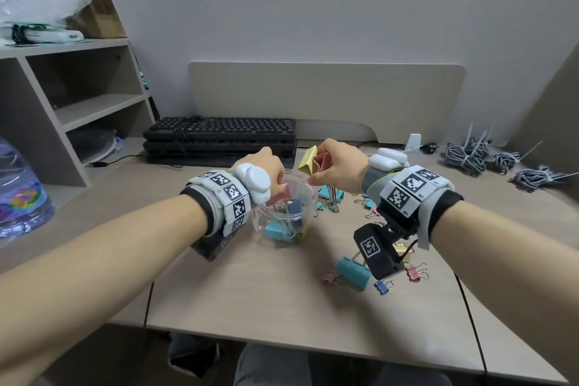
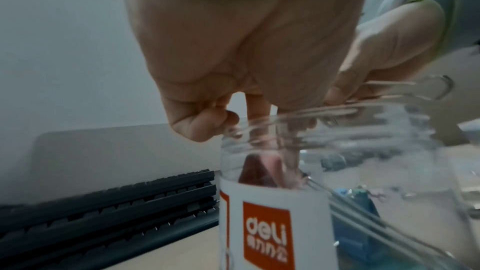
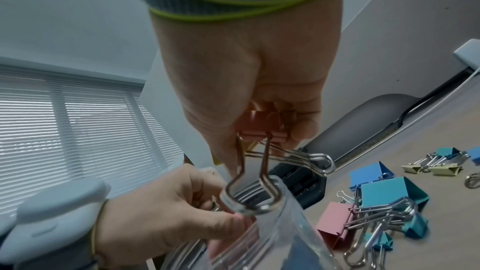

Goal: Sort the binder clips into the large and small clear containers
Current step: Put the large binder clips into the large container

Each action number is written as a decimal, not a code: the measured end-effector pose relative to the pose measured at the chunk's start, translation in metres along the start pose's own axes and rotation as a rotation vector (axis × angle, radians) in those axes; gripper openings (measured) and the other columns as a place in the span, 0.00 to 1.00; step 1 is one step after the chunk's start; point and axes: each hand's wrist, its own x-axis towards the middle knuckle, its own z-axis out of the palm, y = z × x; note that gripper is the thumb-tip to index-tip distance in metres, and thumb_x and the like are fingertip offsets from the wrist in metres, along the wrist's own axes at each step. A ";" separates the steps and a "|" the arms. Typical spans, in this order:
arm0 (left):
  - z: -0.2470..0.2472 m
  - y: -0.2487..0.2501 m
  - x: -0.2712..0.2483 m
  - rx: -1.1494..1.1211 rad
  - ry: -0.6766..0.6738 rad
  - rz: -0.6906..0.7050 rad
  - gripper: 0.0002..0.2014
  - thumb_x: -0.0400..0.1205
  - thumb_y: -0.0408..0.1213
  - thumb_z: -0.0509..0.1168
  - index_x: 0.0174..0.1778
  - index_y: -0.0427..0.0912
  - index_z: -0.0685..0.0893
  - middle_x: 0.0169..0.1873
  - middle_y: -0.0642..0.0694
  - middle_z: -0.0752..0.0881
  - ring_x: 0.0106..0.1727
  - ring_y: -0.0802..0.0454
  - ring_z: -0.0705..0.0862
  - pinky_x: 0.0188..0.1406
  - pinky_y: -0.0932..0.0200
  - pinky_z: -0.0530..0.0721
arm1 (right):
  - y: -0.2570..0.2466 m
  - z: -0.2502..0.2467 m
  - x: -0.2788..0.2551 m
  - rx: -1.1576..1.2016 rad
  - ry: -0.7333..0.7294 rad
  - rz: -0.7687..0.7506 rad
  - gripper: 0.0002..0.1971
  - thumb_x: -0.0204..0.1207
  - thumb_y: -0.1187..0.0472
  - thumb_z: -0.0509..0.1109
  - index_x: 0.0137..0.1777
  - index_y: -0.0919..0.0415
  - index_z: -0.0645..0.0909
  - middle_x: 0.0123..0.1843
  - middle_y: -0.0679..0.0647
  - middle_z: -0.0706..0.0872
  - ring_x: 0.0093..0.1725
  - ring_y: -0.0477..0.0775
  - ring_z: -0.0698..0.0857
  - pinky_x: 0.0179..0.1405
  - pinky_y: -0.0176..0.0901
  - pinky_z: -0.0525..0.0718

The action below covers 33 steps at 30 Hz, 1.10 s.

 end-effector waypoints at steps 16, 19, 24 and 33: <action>0.021 -0.051 -0.012 -0.970 0.039 -0.131 0.07 0.79 0.29 0.67 0.48 0.46 0.81 0.46 0.41 0.86 0.46 0.45 0.85 0.48 0.40 0.91 | -0.039 0.022 0.021 -0.359 -0.204 -0.173 0.24 0.65 0.46 0.78 0.60 0.49 0.79 0.53 0.51 0.79 0.49 0.58 0.83 0.51 0.50 0.84; 0.024 -0.054 -0.017 -1.021 0.042 -0.112 0.05 0.81 0.29 0.66 0.45 0.43 0.84 0.44 0.38 0.87 0.45 0.44 0.85 0.52 0.38 0.90 | -0.049 0.030 0.026 -0.419 -0.291 -0.212 0.23 0.67 0.49 0.78 0.60 0.51 0.78 0.52 0.51 0.81 0.50 0.57 0.82 0.47 0.48 0.82; 0.028 -0.057 -0.022 -1.047 0.065 -0.096 0.05 0.82 0.29 0.65 0.52 0.38 0.85 0.52 0.31 0.89 0.48 0.43 0.86 0.53 0.40 0.90 | -0.060 0.041 0.030 -0.320 -0.315 -0.259 0.17 0.70 0.52 0.76 0.56 0.54 0.79 0.47 0.48 0.81 0.46 0.55 0.80 0.42 0.45 0.77; 0.029 -0.057 -0.029 -1.034 0.062 -0.067 0.08 0.82 0.33 0.65 0.45 0.54 0.83 0.52 0.39 0.89 0.47 0.46 0.85 0.48 0.37 0.90 | -0.046 0.027 0.035 -0.279 -0.072 -0.054 0.23 0.65 0.26 0.65 0.42 0.46 0.74 0.47 0.48 0.84 0.45 0.55 0.83 0.42 0.48 0.81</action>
